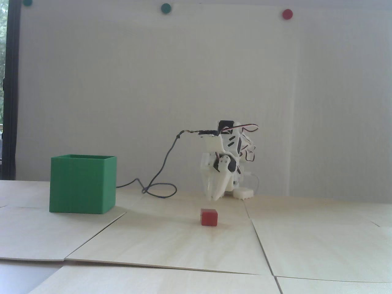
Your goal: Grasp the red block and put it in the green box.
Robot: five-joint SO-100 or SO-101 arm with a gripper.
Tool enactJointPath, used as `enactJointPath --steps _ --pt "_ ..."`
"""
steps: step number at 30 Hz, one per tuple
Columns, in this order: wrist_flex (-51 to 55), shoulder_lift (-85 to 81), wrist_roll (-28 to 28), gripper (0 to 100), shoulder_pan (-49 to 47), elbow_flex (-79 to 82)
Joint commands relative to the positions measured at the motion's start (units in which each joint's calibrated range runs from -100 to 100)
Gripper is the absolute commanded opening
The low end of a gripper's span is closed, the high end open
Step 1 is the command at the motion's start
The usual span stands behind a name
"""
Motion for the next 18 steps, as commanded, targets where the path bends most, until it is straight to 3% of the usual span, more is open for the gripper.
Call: enactJointPath --steps 1,9,10,11,18 --pt "1.52 0.14 0.16 2 0.48 0.73" --pt "-5.06 12.93 0.63 2 -5.07 -5.57" --pt "-5.90 16.80 0.63 2 -5.48 -10.01" --pt "-5.99 29.59 0.26 3 -7.24 -25.98" --pt "-5.99 57.94 -0.93 9 -8.37 -59.96"
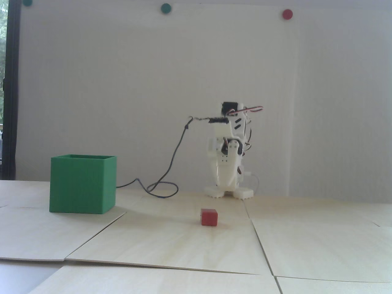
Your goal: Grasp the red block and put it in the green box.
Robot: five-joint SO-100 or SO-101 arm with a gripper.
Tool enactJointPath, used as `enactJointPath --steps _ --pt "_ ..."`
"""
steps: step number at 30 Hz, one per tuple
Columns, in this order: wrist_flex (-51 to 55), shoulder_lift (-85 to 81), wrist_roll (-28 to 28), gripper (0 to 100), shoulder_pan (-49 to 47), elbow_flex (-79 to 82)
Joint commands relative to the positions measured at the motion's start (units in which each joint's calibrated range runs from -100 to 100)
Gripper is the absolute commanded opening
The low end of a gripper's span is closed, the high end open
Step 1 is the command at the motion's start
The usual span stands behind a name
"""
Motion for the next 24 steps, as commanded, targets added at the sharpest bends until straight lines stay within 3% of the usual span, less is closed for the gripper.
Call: enactJointPath --steps 1,14,24 --pt "-1.33 21.83 -1.92 9 -0.65 -33.24" --pt "9.97 58.54 -2.44 9 -4.43 -81.07" --pt "16.04 72.99 -2.59 9 -4.67 -100.59"
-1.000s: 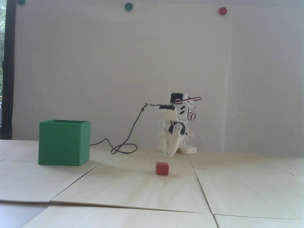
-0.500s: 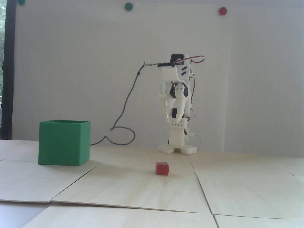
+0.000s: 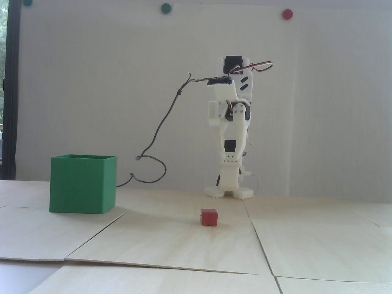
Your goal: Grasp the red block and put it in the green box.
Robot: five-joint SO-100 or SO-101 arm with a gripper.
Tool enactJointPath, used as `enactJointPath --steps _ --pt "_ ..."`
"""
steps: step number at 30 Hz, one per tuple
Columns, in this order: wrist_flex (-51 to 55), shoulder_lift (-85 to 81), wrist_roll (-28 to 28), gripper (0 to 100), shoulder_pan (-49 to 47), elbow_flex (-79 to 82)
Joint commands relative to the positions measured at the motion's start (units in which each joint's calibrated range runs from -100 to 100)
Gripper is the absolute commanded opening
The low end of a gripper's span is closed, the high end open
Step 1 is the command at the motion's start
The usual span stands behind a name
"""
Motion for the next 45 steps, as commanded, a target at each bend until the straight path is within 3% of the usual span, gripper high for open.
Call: enactJointPath --steps 1,22,32,45 --pt "1.07 3.11 -0.54 9 -0.78 -11.76" --pt "0.31 12.58 -0.28 9 -3.83 -15.05" --pt "-6.94 18.27 -0.02 18 -3.27 -15.14" --pt "1.99 29.63 3.52 18 -0.05 -36.34"
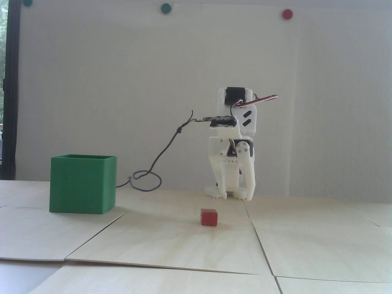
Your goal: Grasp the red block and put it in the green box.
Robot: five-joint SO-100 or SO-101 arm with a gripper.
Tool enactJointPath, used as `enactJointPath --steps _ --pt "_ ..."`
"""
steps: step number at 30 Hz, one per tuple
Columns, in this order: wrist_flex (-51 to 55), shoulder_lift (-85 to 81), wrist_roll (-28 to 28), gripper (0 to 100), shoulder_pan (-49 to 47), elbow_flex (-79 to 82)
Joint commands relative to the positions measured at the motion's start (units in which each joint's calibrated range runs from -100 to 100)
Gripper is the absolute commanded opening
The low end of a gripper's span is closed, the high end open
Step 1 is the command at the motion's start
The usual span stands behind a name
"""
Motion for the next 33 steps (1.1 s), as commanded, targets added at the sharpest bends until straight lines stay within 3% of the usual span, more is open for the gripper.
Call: enactJointPath --steps 1,26,33 --pt "5.00 -0.19 1.83 18 0.79 -11.08" --pt "7.87 0.91 5.52 18 3.93 -12.86" --pt "8.63 9.44 5.58 18 3.61 -24.39"
